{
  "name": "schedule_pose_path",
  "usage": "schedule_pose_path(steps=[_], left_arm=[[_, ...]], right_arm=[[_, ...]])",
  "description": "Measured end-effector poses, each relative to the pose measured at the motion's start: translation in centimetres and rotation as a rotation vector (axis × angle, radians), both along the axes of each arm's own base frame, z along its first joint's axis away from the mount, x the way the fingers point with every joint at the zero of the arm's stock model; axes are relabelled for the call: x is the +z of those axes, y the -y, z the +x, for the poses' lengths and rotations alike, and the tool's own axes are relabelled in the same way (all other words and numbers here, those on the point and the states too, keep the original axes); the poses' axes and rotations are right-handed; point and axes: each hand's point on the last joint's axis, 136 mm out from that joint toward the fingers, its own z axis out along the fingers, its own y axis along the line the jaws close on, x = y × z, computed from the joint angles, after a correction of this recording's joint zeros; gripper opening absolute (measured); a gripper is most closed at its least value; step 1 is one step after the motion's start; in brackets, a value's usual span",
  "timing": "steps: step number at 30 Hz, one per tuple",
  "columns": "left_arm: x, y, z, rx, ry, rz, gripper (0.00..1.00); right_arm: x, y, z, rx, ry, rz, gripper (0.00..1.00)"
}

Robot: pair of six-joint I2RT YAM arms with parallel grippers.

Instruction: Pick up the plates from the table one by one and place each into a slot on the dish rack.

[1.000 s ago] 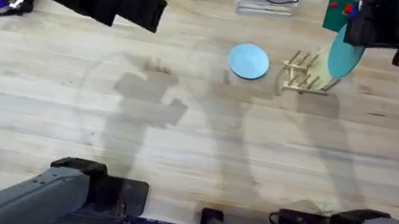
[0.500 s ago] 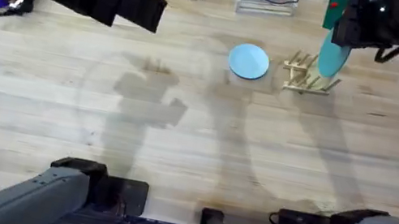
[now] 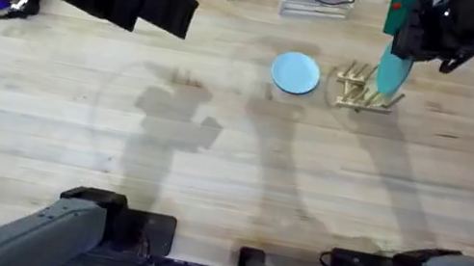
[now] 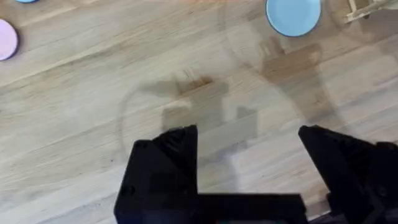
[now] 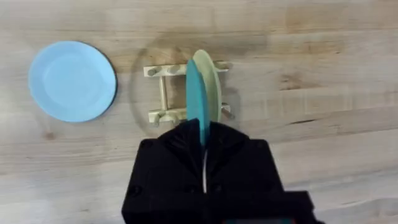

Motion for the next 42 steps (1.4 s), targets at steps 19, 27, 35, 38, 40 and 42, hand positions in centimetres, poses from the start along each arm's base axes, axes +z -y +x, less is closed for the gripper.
schedule_pose_path(steps=[19,27,35,38,40,42], left_arm=[[0.0,0.0,0.0,0.000,0.000,0.000,0.993],[0.0,0.0,0.0,0.000,0.000,0.000,0.993],[0.0,0.0,0.0,0.000,0.000,0.000,0.993],[0.0,0.0,0.0,0.000,0.000,0.000,0.993],[0.0,0.0,0.0,0.000,0.000,0.000,0.993],[0.0,0.0,0.0,0.000,0.000,0.000,0.993]], right_arm=[[-1.4,-0.3,0.6,0.004,-0.029,0.003,0.029],[-2.2,-0.4,0.8,0.005,-0.050,0.001,0.029],[-3.0,-0.5,0.9,0.005,-0.072,-0.003,0.029],[-3.0,-0.5,1.0,0.005,-0.071,-0.003,0.029],[-3.1,-0.5,1.0,0.005,-0.071,-0.003,0.029],[-3.3,-0.5,0.9,0.005,-0.075,-0.004,0.029]])
